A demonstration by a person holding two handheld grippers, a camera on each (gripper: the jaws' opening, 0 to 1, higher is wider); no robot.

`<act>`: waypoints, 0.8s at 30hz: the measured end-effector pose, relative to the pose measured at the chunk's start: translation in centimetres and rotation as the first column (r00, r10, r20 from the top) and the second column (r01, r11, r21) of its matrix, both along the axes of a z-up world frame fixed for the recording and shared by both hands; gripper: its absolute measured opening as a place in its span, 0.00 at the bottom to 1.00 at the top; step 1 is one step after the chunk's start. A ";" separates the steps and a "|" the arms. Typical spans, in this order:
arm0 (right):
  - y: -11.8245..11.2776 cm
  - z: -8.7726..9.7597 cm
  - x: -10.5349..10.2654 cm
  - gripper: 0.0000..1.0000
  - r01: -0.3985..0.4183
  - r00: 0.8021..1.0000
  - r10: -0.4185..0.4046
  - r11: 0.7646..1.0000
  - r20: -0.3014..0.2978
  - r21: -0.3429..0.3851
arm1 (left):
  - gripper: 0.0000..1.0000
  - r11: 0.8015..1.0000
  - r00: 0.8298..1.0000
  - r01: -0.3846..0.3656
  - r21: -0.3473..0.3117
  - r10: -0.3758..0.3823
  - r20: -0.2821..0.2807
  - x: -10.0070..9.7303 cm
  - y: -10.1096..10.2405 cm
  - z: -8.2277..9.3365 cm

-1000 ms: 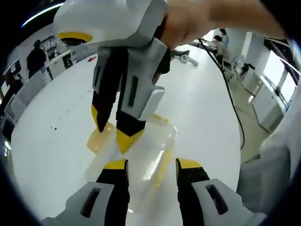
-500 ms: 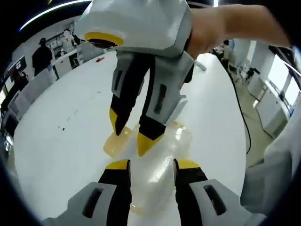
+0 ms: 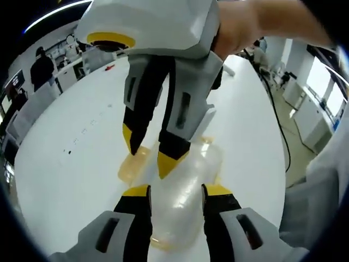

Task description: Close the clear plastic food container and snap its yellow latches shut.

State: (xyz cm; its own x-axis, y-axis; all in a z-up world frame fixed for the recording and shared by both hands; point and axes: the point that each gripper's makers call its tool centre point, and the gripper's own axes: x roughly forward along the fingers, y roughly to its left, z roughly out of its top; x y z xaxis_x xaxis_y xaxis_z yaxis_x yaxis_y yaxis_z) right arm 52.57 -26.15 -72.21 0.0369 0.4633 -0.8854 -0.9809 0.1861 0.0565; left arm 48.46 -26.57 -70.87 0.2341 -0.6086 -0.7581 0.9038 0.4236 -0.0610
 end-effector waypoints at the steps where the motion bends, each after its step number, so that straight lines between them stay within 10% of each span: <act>1: 0.0 -0.1 0.0 0.29 -0.001 1.000 0.001 1.000 -0.001 -0.001 | 0.34 1.000 1.000 0.002 -0.001 -0.002 -0.002 -0.1 0.0 0.0; 19: -0.1 -0.6 -0.2 0.29 -0.050 0.999 0.051 0.998 0.015 -0.035 | 0.31 1.000 0.999 -0.002 -0.023 0.001 -0.049 -0.1 -0.3 -0.2; 22: -0.1 -0.6 -0.2 0.30 -0.044 0.999 0.044 0.998 0.013 -0.034 | 0.43 1.000 0.996 0.020 0.002 -0.019 -0.090 -0.9 -0.3 -0.9; 24: -0.1 -0.6 -0.3 0.30 -0.045 0.999 0.045 0.998 0.014 -0.033 | 0.40 0.997 0.997 0.076 0.018 -0.075 -0.027 -0.8 -0.4 -0.9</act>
State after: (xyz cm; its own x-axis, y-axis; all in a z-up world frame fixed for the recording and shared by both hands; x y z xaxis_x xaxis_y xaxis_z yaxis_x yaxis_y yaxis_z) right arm 52.32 -26.28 -72.84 0.0295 0.4354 -0.8997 -0.9890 0.1434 0.0370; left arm 47.68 -26.99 -71.81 0.1675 -0.6093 -0.7750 0.9315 0.3553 -0.0781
